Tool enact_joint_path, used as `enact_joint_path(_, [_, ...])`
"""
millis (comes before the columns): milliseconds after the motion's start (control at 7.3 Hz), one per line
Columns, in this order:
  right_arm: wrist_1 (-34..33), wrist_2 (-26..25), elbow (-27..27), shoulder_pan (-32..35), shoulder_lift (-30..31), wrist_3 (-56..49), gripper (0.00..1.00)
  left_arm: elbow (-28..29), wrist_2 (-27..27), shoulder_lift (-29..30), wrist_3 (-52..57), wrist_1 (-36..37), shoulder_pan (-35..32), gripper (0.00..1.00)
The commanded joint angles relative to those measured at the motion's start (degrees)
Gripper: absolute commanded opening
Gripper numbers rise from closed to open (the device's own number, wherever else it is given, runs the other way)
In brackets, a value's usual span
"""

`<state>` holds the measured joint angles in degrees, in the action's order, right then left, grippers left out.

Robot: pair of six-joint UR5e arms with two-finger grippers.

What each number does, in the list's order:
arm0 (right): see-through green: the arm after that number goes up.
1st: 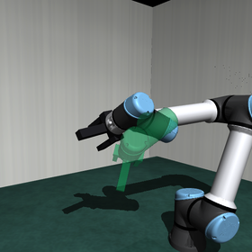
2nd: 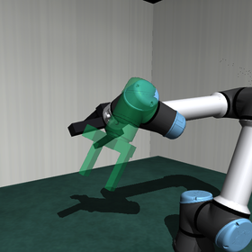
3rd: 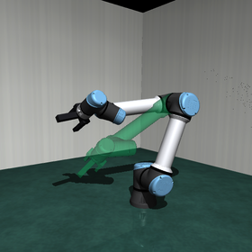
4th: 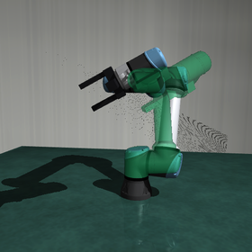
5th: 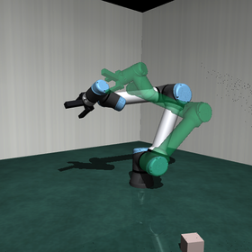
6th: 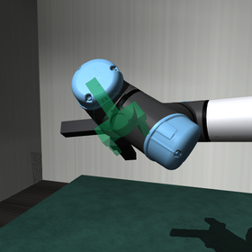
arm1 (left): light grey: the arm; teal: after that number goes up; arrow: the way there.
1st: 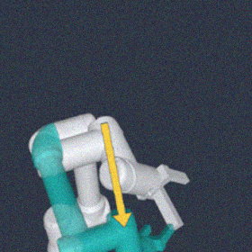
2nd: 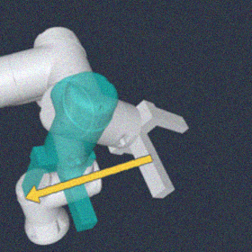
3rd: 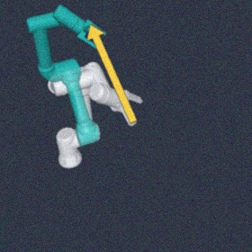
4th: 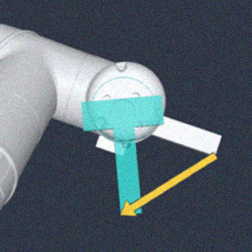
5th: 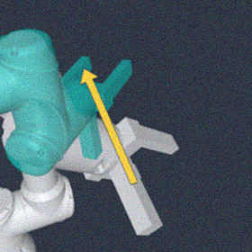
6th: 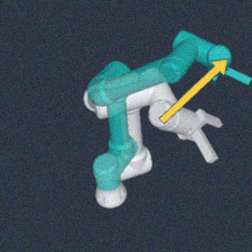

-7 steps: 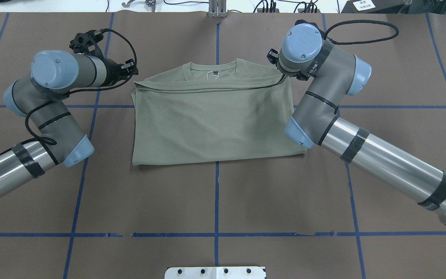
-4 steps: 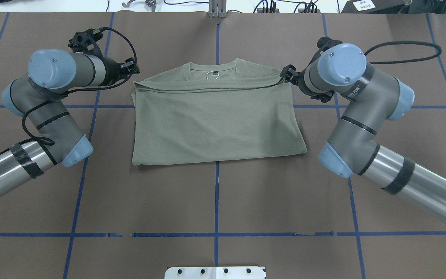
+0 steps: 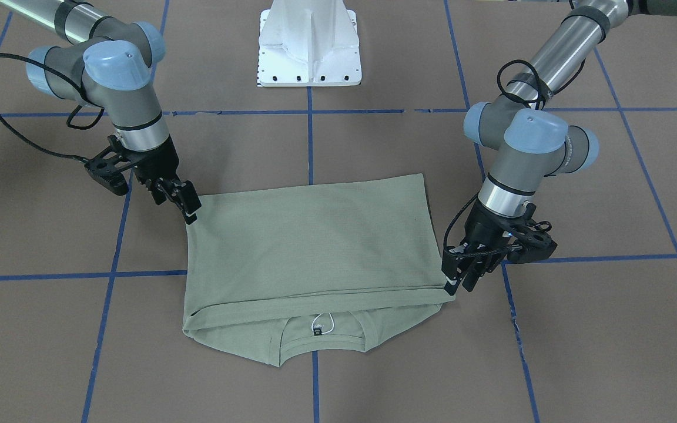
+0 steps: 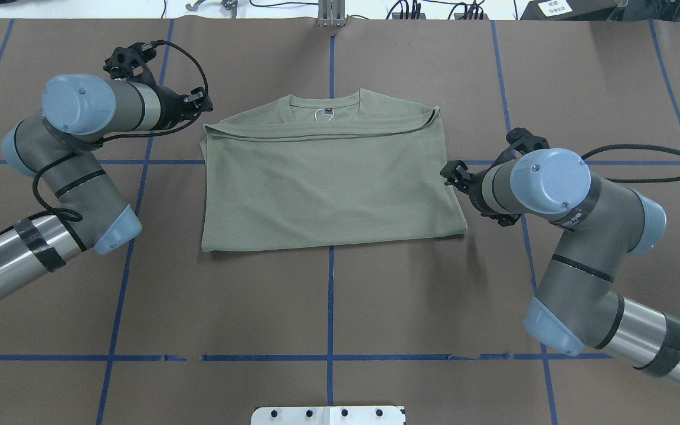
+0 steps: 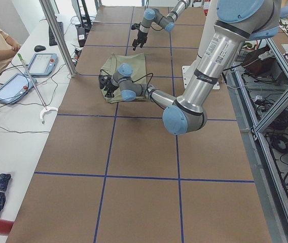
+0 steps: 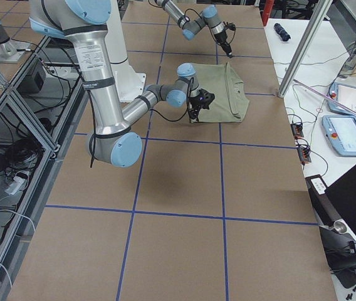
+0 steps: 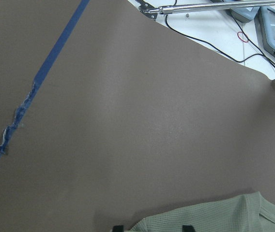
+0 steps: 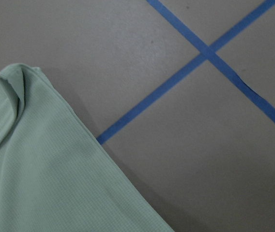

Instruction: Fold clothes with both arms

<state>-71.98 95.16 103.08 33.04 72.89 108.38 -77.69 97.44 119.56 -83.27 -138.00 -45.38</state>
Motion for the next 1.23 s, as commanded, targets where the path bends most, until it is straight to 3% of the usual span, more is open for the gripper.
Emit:
enact_joint_path(0, [-0.09,-0.94,-0.33,-3.06,0.58,2.89,1.0,0.0,-0.32,-0.12,0.03,0.01,-0.06,0.5])
enact_joint_path(137, [-0.26,-0.94,-0.77,-3.24,0.5,2.89,0.9,0.0,-0.32,-0.12,-0.05,0.1,-0.06,0.5])
enact_joint_path(274, [-0.53,-0.94,-0.95,-3.24,0.5,2.89,0.55,0.0,-0.32,-0.12,-0.05,0.1,-0.06,0.5])
enact_joint_path(411, [-0.53,-0.94,-1.3,-3.24,0.58,2.89,0.43,0.0,-0.41,-0.12,-0.14,0.19,-0.06,0.5])
enact_joint_path(548, [-0.62,-1.02,-1.82,-3.24,0.58,2.98,0.39,-0.18,-0.41,-0.12,-0.14,0.19,-0.06,0.5])
enact_joint_path(685, [-0.53,-0.94,-1.92,-3.24,0.84,2.98,0.0,-0.27,-0.41,-0.12,-0.14,0.19,-0.06,0.5])
enact_joint_path(1096, [-0.62,-0.85,-0.86,-3.07,0.85,2.89,0.0,-0.27,-0.41,-0.12,-0.14,0.19,-0.24,0.5])
